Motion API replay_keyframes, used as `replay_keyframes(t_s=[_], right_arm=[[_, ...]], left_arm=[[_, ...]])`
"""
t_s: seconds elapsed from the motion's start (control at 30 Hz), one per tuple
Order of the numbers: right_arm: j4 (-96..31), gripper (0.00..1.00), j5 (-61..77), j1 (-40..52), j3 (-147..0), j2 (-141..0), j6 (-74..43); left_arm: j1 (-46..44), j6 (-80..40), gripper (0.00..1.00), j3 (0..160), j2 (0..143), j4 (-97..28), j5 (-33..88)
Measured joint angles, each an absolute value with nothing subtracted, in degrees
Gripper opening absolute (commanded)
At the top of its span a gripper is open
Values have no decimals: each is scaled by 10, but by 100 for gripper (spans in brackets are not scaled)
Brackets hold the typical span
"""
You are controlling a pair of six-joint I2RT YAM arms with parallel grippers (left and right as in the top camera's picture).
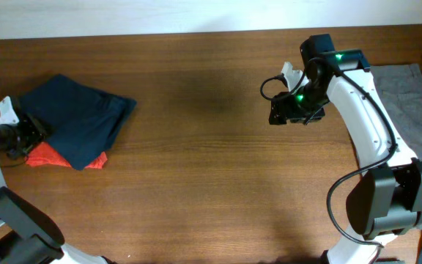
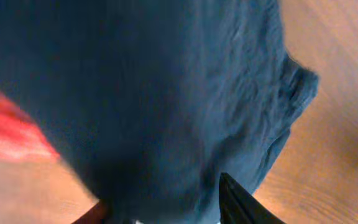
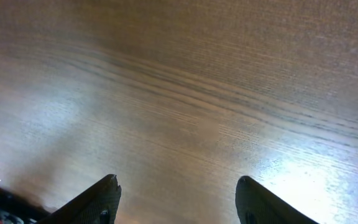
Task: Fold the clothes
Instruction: 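Release the shorts on the red shirt and raise the left gripper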
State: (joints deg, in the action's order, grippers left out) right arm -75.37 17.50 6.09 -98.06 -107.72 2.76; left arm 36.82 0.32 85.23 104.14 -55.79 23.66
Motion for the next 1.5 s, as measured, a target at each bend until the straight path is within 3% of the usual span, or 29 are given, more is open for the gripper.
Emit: replay_keyframes(t_s=[0.27, 0.3, 0.33, 0.4, 0.63, 0.93, 1.13, 1.33, 1.43, 1.5], right_arm=[[-763, 65, 175, 61, -981, -1077, 28], [-763, 66, 175, 61, -981, -1077, 28], [-763, 68, 175, 61, -981, -1077, 28], [-763, 68, 175, 61, -981, -1077, 28], [-763, 64, 177, 61, -981, -1077, 17], [-761, 65, 236, 61, -981, -1077, 8], [-751, 69, 258, 61, -981, -1071, 5], [-737, 73, 261, 61, -1015, -1017, 7], [-733, 74, 262, 61, -1047, -966, 7], [-732, 74, 264, 61, -1063, -920, 7]], left_arm=[[394, -7, 40, 918, 1013, -656, 212], [396, -7, 36, 922, 998, -653, 208], [397, -8, 21, 924, 986, -649, 205], [398, -11, 1, 927, 960, -628, 201], [361, -13, 1, 914, 970, -521, 142], [356, -44, 0, 866, 1151, -485, 61], [354, -28, 29, 887, 1147, -522, 94], [317, 36, 45, 990, 1067, -629, 159], [269, 77, 56, 1062, 987, -676, 176], [226, 103, 57, 1095, 924, -697, 185]])
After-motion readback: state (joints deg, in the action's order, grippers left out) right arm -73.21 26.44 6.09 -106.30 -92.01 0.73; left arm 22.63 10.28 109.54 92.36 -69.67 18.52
